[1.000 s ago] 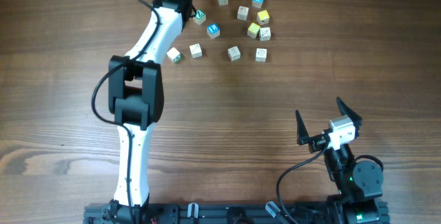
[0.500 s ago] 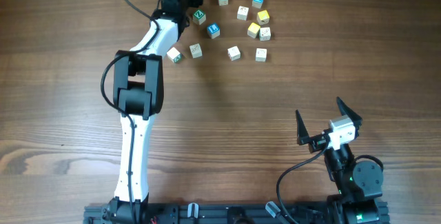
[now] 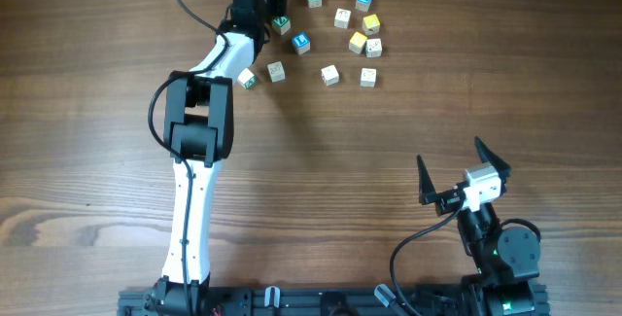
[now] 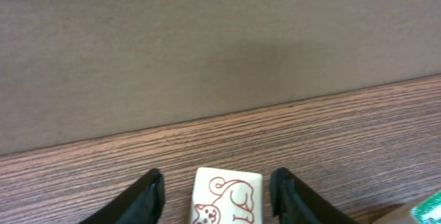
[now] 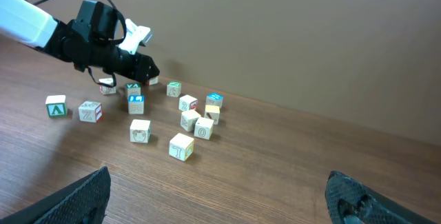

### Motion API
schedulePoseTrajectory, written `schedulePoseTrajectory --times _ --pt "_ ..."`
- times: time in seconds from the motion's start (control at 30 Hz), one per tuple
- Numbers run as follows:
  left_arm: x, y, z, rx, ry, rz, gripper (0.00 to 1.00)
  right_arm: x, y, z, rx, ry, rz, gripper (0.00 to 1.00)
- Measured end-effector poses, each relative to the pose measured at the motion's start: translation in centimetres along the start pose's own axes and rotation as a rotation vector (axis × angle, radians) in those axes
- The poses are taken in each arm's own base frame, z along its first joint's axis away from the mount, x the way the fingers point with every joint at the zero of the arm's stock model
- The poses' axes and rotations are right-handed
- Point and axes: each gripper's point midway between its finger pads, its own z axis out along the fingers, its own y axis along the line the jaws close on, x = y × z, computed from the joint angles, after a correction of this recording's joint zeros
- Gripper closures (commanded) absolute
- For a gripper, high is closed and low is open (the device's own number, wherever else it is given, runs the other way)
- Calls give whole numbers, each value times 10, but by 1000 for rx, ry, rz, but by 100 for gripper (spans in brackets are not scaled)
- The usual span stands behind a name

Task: Form a circle

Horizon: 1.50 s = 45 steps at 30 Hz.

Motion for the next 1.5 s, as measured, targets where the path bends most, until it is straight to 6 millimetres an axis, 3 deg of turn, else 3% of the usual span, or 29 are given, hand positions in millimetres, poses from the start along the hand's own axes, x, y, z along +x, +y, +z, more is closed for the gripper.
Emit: schedulePoseTrajectory --times 0.07,0.53,0.73,0.77,0.8,0.87,0.97,1.17,1.33,1.5 --pt "0 -2 0 11 0 -1 67 0 0 0 0 -1 0 0" --pt "1 -4 -1 22 21 -20 69 0 0 0 0 0 0 0" --pt "4 -6 -22 20 173 -36 67 0 0 0 0 0 0 0" --pt "3 -6 -27 20 198 -39 65 0 0 0 0 -1 0 1" --pt "-2 -7 -35 20 223 -43 54 0 0 0 0 -1 0 0" --pt "-17 -8 -47 19 233 -49 11 0 0 0 0 0 0 0" --pt "-38 -9 -55 19 202 -48 0 0 0 0 0 0 0 0" --pt "-39 -17 -57 29 211 -41 0 0 0 0 0 0 0 0" --pt "-21 -30 -50 41 238 -31 2 0 0 0 0 0 0 0" --pt "16 -27 -37 30 292 -34 4 0 0 0 0 0 0 0"
